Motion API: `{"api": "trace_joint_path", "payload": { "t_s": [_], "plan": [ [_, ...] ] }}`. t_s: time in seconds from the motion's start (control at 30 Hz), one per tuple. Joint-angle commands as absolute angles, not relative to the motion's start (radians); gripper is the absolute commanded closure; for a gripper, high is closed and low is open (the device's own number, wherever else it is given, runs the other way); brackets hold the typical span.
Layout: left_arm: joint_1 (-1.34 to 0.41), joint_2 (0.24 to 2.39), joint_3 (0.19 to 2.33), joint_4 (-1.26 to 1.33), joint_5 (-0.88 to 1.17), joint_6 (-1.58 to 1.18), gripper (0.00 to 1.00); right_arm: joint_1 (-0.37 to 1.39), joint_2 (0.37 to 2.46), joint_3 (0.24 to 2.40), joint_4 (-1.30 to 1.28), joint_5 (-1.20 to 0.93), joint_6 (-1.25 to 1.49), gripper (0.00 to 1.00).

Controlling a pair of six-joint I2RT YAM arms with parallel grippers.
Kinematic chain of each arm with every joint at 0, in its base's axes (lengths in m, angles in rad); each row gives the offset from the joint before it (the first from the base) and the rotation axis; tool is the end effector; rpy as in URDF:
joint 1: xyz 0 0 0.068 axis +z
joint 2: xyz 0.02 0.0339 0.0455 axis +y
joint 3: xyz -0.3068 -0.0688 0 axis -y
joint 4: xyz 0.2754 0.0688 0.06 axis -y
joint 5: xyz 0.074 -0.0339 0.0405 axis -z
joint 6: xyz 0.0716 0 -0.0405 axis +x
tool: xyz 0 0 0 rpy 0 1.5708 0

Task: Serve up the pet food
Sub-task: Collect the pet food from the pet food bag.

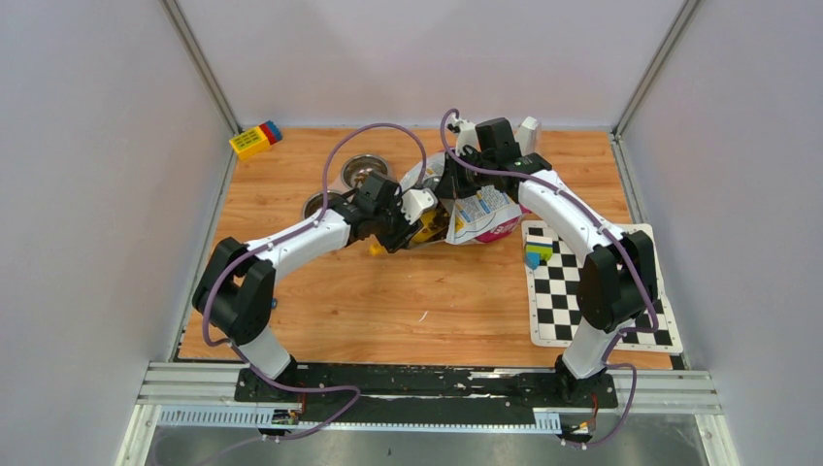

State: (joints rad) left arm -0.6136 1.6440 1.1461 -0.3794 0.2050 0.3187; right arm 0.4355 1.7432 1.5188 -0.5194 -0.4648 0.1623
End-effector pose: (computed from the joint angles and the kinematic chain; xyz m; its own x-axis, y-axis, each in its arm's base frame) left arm 0.3229 -0.2452 0.2299 -0.3871 0.6478 -0.6561 0.8334 0.5503 0.0516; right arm 0.3999 0.2215 0.3195 -0.7151 -0.1734 -0.6772 -0.5681 0.7086 0.4184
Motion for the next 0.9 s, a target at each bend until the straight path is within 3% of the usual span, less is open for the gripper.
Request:
{"api": "trace_joint_path", "payload": {
  "t_s": [0.0, 0.13, 0.23, 0.27, 0.87],
  "plan": [
    [-0.604, 1.682, 1.129, -0.418, 0.227, 0.301, 0.5, 0.433, 1.672, 1.529, -0.504, -0.484, 0.164, 1.0],
    [-0.603, 1.704, 1.149, -0.437, 0.215, 0.306, 0.7, 0.433, 1.67, 1.529, -0.504, -0.485, 0.164, 1.0],
    [-0.604, 1.715, 1.157, -0.446, 0.208, 0.305, 0.96, 0.433, 1.669, 1.528, -0.505, -0.486, 0.164, 1.0],
    [-0.604, 1.714, 1.16, -0.446, 0.204, 0.305, 0.99, 0.433, 1.668, 1.529, -0.504, -0.486, 0.163, 1.0],
    [-0.605, 1.653, 1.351, -0.725, 0.013, 0.397, 1.0, 0.434, 1.685, 1.531, -0.505, -0.491, 0.167, 1.0]
  ]
}}
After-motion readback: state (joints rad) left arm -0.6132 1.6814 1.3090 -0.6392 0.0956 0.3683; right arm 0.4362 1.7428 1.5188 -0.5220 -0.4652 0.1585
